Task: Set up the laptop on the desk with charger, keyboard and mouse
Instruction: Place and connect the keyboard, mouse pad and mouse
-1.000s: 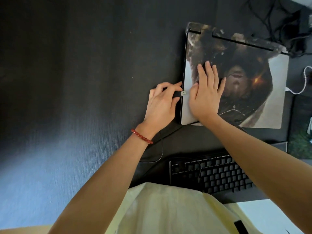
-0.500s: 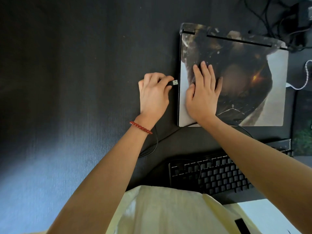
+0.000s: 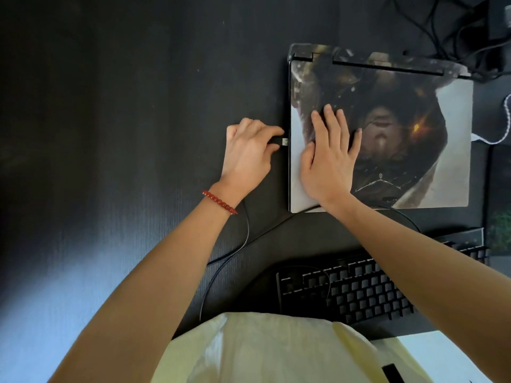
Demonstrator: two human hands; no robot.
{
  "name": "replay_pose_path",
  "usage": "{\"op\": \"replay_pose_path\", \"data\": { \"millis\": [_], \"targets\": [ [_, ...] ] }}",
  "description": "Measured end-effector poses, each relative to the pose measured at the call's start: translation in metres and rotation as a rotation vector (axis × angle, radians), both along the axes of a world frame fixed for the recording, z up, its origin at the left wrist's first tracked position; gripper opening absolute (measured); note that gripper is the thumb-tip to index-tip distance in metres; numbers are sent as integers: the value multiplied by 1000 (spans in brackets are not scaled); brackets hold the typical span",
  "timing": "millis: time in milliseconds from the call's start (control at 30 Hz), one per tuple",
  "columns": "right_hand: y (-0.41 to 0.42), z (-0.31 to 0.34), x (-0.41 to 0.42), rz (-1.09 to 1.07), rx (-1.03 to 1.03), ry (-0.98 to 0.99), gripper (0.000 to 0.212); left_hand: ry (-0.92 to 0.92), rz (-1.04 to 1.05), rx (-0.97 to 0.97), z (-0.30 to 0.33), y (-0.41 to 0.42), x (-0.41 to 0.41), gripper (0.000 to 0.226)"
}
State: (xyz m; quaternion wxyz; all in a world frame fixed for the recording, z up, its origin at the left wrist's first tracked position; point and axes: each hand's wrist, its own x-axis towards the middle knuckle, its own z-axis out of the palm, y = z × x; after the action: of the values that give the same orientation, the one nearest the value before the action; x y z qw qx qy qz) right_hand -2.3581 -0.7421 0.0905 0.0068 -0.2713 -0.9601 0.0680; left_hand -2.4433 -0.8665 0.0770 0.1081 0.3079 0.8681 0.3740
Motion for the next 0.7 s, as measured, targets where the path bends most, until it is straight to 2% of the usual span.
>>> {"op": "replay_pose_path", "data": {
  "millis": [133, 467, 700],
  "targets": [
    [-1, -1, 0, 4, 13, -18, 55, -82, -10, 71, 1, -1, -5, 37],
    [-2, 1, -1, 22, 19, -33, 55, -101, 18, 129, -1, 0, 0, 26],
    [-2, 1, 0, 26, 30, -72, 55, 13, -21, 114, -3, 2, 0, 21]
  ]
}}
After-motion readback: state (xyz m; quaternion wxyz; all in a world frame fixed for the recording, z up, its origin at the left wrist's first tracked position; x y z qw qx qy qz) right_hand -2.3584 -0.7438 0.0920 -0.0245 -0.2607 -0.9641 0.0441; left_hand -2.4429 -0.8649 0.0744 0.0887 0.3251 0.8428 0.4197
